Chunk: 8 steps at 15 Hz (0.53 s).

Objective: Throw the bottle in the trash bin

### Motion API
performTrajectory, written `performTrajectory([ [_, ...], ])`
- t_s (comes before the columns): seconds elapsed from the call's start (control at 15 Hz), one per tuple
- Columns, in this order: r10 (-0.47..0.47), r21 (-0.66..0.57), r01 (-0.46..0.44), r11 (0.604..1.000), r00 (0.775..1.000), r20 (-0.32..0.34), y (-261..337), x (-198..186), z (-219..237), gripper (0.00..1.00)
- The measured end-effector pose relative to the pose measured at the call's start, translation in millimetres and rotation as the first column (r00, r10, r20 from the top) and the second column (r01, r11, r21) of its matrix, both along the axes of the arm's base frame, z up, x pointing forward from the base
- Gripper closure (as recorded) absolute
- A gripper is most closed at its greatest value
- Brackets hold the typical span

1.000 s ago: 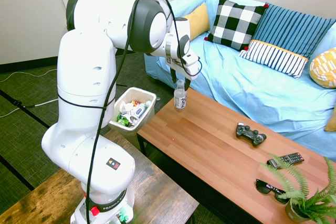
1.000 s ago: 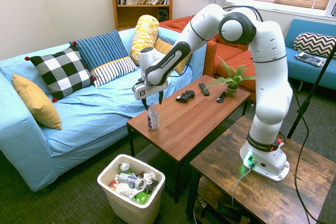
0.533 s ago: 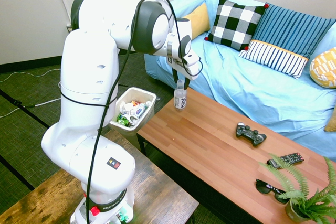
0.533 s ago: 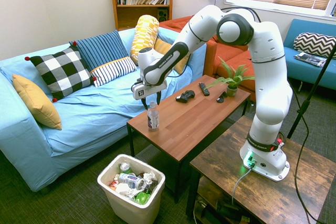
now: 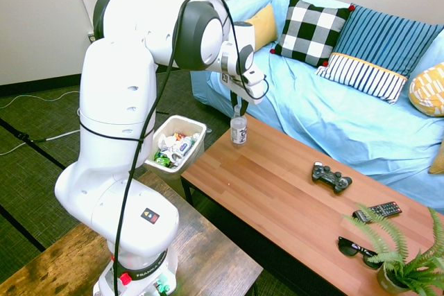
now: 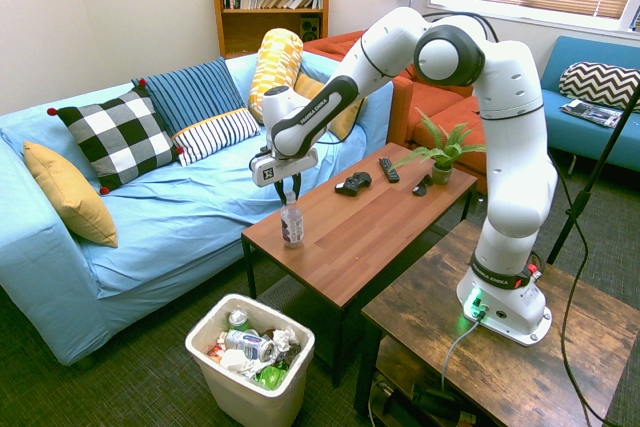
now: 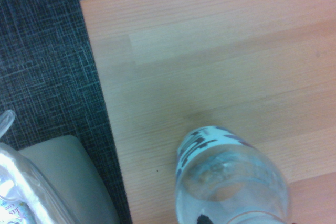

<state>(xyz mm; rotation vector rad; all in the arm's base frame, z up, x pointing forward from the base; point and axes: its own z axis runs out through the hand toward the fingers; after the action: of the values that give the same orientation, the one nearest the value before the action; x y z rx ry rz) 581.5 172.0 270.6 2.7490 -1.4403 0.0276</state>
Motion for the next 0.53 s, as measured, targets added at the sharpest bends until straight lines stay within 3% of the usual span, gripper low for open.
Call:
performTrajectory([
  [0.27,0.083,0.029,-0.085,0.996,0.995,0.059,47.0,-20.7,62.6,1.00],
  [0.53,0.235,0.065,-0.243,0.968,0.966,0.109,154.4,-84.2,113.6,1.00],
])
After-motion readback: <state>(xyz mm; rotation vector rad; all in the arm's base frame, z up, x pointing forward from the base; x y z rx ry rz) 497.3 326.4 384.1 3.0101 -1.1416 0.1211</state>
